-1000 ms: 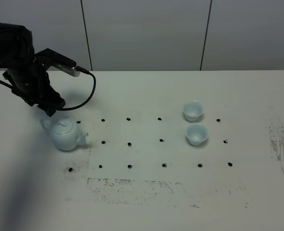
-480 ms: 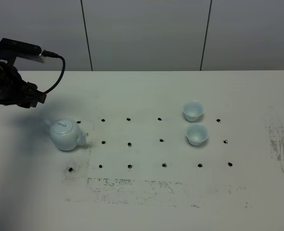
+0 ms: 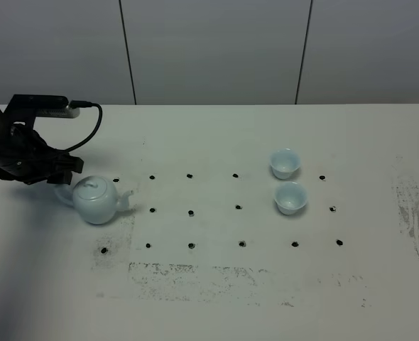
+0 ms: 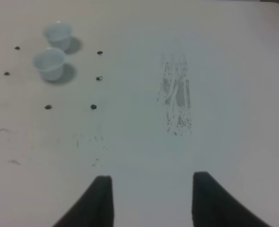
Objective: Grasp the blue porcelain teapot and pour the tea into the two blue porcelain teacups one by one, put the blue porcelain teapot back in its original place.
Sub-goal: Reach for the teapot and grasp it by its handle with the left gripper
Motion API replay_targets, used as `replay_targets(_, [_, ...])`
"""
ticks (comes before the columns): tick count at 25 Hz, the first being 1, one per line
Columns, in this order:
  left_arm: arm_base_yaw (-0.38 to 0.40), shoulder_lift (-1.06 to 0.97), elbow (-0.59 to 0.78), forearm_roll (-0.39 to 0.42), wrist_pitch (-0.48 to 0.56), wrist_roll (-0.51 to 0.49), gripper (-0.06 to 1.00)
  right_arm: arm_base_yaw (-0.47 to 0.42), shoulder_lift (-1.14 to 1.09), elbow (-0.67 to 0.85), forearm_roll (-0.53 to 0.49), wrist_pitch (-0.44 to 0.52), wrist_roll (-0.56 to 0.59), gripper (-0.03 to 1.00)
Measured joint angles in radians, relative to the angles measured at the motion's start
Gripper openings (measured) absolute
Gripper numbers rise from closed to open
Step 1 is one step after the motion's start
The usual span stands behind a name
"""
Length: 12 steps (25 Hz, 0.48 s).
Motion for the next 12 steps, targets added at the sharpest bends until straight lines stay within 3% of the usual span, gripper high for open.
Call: replay_targets(12, [0.0, 0.0, 0.0, 0.008, 0.226, 0.124, 0.54, 0.0, 0.0, 0.0, 0.001, 0.0, 0.0, 0.37])
